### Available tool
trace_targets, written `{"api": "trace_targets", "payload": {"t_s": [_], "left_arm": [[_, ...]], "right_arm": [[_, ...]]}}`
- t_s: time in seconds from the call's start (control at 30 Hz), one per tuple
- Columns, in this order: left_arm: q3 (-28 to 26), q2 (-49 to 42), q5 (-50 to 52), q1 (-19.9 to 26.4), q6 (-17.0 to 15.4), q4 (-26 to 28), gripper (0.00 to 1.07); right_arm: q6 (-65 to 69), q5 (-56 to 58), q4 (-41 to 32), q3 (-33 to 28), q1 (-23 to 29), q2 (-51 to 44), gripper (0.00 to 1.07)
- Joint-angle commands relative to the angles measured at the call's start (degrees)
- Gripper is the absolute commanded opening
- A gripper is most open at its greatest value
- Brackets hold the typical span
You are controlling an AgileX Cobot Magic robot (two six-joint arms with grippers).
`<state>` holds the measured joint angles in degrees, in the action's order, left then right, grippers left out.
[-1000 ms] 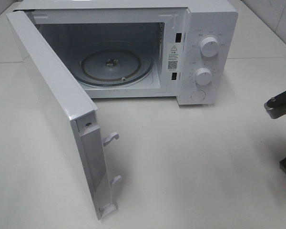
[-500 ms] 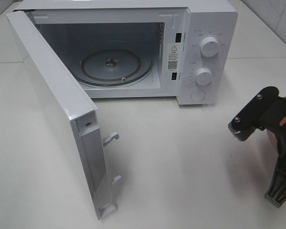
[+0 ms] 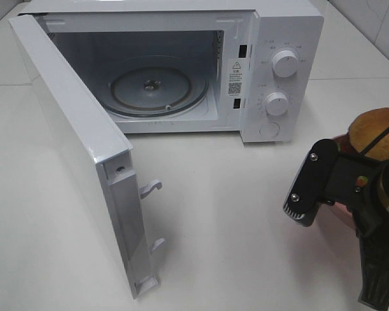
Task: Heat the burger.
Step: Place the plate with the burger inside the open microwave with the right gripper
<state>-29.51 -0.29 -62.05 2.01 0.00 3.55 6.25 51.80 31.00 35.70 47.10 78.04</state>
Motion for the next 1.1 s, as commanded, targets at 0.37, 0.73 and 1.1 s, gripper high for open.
{"api": "trace_targets", "payload": {"t_s": [0.37, 0.73, 1.1], "left_arm": [[0.0, -0.9, 0.7, 0.0, 0.0, 0.1, 1.02], [0.0, -0.9, 0.7, 0.0, 0.0, 0.1, 1.02], [0.0, -0.9, 0.7, 0.0, 0.0, 0.1, 1.02]], "right_arm": [[-18.9, -7.6, 3.0, -0.1, 0.3, -1.5, 0.0], [-32.0, -14.7, 3.0, -0.8, 0.3, -1.7, 0.0], [-46.5, -24.7, 2.9, -2.0, 0.1, -1.7, 0.0]]}}
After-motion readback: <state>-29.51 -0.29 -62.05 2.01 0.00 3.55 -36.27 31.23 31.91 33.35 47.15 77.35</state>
